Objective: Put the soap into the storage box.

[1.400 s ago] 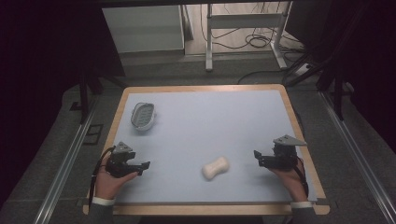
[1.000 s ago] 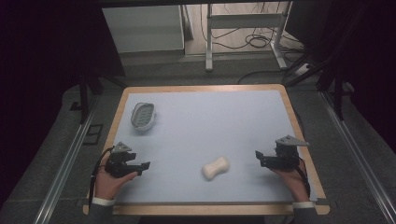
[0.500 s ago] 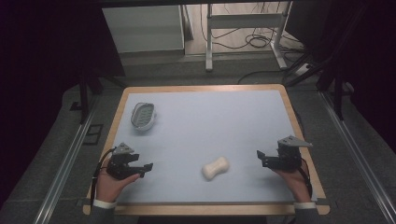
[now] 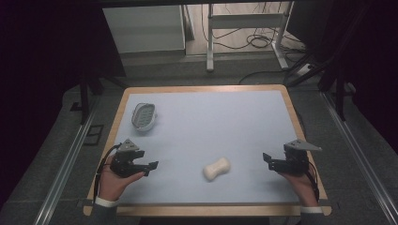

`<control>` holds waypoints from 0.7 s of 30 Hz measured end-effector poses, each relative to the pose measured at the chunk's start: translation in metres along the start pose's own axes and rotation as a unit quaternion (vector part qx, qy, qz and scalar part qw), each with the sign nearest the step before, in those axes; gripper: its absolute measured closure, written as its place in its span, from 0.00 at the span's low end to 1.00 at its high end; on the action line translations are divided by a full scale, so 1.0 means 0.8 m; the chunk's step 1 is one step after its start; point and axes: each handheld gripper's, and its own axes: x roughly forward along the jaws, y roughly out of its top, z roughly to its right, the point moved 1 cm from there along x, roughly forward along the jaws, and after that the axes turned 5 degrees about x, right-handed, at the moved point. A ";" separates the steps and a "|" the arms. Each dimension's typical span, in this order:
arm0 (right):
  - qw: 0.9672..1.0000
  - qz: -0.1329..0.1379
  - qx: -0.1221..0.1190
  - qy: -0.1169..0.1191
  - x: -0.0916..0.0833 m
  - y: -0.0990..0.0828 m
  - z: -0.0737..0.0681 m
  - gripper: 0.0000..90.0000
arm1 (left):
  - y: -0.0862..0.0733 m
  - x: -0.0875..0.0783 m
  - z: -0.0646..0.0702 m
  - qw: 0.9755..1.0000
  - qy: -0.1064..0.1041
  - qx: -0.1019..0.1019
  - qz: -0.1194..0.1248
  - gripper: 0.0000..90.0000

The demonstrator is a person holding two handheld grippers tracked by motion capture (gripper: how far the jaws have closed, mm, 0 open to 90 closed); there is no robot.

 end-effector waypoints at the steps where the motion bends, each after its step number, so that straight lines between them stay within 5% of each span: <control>1: 1.000 0.000 0.000 -0.001 0.000 0.000 0.000 0.08 | 0.004 0.000 0.001 1.000 -0.001 0.004 -0.001 0.29; 21: 1.000 0.010 0.001 -0.018 -0.005 -0.001 0.006 0.09 | 0.051 0.009 0.037 0.998 -0.015 0.059 -0.024 0.27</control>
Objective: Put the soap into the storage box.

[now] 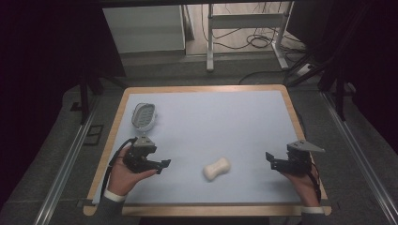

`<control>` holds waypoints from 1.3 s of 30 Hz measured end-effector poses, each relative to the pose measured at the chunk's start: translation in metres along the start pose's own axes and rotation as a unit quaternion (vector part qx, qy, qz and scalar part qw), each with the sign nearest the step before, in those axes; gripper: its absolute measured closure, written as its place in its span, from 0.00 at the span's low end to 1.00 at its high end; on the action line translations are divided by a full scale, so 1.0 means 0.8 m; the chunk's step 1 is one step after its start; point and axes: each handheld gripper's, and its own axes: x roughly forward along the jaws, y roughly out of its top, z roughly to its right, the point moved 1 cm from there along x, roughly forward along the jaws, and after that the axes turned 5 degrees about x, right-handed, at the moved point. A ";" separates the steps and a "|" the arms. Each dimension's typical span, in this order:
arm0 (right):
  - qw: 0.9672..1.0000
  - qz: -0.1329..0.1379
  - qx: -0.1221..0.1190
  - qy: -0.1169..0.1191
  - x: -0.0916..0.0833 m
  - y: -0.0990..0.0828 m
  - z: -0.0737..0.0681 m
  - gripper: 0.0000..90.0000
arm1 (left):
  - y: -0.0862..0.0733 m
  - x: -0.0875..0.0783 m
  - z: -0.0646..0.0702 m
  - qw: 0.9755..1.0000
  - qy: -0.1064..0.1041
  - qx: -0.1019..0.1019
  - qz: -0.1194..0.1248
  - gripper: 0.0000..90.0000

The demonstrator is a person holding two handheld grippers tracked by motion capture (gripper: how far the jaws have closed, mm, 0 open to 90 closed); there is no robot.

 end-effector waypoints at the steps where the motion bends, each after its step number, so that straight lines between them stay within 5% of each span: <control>1: 1.000 -0.001 0.000 -0.001 0.000 0.000 0.000 0.09 | 0.003 0.001 0.002 1.000 -0.002 0.003 -0.001 0.27; 19: 1.000 0.003 -0.001 -0.003 0.000 -0.001 0.001 0.09 | 0.036 0.022 0.031 0.999 -0.004 0.033 -0.005 0.26; 39: 1.000 -0.003 0.000 -0.002 0.003 -0.004 0.002 0.09 | 0.059 0.060 0.071 0.997 -0.031 0.072 -0.028 0.26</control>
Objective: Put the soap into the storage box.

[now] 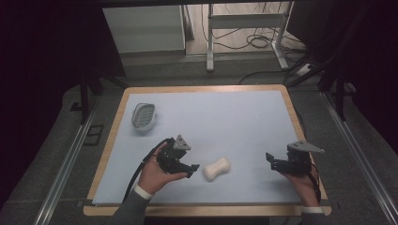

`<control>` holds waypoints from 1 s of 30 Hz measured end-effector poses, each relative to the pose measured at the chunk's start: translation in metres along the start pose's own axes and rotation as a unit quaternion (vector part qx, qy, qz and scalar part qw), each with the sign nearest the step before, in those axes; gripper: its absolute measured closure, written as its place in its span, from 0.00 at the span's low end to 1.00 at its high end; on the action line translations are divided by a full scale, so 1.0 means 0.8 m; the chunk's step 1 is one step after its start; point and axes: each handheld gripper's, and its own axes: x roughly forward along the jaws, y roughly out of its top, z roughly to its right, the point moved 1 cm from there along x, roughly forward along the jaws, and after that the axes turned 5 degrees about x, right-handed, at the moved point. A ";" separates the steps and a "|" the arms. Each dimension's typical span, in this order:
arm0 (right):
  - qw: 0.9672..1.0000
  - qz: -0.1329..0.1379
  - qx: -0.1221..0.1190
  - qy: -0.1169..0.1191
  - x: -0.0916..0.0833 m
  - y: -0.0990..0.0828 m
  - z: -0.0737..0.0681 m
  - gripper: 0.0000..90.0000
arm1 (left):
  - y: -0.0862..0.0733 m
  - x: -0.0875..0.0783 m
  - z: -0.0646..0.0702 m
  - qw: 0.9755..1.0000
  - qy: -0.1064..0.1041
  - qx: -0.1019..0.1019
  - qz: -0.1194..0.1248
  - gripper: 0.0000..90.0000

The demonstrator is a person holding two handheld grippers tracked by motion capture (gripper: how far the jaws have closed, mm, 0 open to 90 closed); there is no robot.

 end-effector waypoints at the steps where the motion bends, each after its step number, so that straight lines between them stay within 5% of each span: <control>1: 1.000 -0.001 -0.001 0.000 0.000 0.000 0.000 0.09 | 0.001 0.001 0.001 1.000 0.001 0.001 0.001 0.26; 12: 1.000 -0.006 -0.001 0.003 0.002 -0.001 0.001 0.09 | 0.014 0.018 0.012 1.000 -0.006 0.014 -0.010 0.26; 30: 1.000 -0.006 0.004 0.000 0.002 -0.003 0.006 0.09 | 0.044 0.080 0.032 0.996 -0.034 0.047 -0.068 0.27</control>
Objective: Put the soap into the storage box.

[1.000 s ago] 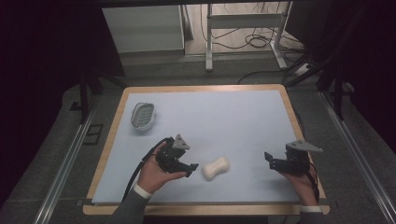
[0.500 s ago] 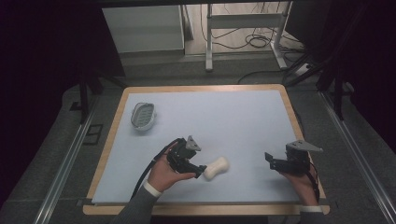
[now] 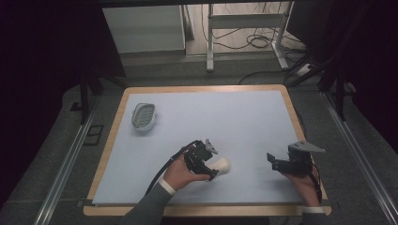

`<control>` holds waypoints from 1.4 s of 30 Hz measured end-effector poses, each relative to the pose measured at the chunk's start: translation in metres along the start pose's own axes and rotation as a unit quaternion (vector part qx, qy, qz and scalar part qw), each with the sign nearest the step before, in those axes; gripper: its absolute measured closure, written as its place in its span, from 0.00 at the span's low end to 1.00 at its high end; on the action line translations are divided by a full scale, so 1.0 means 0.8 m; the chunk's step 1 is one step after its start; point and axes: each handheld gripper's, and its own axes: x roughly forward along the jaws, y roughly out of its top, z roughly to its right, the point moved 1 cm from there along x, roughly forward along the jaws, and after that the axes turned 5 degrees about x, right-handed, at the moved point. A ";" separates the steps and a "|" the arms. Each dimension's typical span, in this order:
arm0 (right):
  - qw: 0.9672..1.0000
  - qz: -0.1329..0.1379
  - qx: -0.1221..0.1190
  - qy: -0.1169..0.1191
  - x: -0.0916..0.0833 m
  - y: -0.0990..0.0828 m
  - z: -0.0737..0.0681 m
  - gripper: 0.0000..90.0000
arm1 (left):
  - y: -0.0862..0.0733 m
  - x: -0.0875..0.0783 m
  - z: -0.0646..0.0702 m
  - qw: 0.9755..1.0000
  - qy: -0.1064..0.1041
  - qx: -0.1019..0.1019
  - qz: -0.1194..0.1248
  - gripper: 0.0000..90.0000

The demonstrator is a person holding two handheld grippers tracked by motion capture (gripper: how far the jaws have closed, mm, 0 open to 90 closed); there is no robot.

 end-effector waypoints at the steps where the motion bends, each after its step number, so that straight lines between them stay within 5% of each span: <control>1: 1.000 0.000 0.000 0.000 0.000 0.000 0.000 0.09 | 0.001 0.004 -0.001 1.000 -0.001 0.000 -0.004 0.28; 17: 1.000 -0.005 -0.003 -0.004 0.002 -0.002 0.000 0.09 | 0.021 0.038 0.000 0.998 -0.030 0.013 -0.049 0.34; 23: 1.000 -0.005 -0.003 -0.007 0.003 -0.002 0.001 0.09 | 0.023 0.046 0.004 0.997 -0.033 0.021 -0.066 0.44; 33: 1.000 -0.001 -0.003 -0.010 0.002 -0.001 0.002 0.09 | 0.022 0.049 0.008 0.997 -0.022 0.028 -0.072 0.54; 42: 1.000 0.001 0.000 -0.012 0.000 -0.001 0.003 0.09 | 0.021 0.048 0.002 0.997 -0.035 0.025 -0.070 0.55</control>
